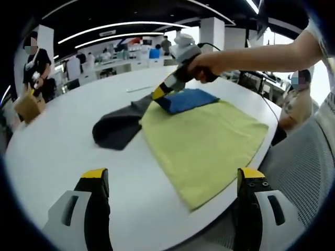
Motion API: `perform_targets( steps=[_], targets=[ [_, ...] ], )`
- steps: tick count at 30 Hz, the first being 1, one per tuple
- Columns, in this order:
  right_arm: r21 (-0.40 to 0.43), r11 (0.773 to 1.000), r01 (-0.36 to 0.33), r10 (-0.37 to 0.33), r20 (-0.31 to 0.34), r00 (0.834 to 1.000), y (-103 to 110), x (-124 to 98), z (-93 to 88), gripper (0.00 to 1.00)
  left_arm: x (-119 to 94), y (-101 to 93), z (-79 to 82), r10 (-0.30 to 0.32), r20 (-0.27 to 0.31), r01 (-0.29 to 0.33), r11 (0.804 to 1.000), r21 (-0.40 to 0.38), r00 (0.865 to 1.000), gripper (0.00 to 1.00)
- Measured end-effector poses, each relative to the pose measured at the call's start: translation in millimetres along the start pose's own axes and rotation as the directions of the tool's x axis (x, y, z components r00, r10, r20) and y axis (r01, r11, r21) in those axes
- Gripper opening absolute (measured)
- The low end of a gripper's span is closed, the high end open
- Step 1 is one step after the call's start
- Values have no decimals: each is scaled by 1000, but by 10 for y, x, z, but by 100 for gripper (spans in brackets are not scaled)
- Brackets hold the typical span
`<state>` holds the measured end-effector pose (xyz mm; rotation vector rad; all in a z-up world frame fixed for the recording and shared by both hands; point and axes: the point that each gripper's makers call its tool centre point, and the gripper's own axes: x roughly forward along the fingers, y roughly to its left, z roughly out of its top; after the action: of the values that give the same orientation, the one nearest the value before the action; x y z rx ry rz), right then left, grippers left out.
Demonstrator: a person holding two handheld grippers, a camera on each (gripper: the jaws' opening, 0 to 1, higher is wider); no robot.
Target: Fold the garment on the visible template until the final outline fits inside the template.
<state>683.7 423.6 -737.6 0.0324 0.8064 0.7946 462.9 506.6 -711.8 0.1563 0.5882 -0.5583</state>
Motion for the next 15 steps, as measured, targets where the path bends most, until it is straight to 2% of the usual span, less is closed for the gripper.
perform_targets(
  steps=[1,4,8,15],
  targets=[
    [20,999,-30,30,-7,1000,54,12,-17,0,4,23,8,4,3,-4,1000,-4,1000,99],
    [21,999,-41,41,-5,999,89,11,-22,5,14,47,28,14,14,-13,1000,-11,1000,99],
    [-10,999,-47,47,10,999,102,-42,2,20,35,2,34,4,12,-4,1000,-4,1000,99],
    [-93,995,-25,29,34,999,-29,-203,17,47,59,-14,79,0,18,0,1000,4,1000,99]
  ],
)
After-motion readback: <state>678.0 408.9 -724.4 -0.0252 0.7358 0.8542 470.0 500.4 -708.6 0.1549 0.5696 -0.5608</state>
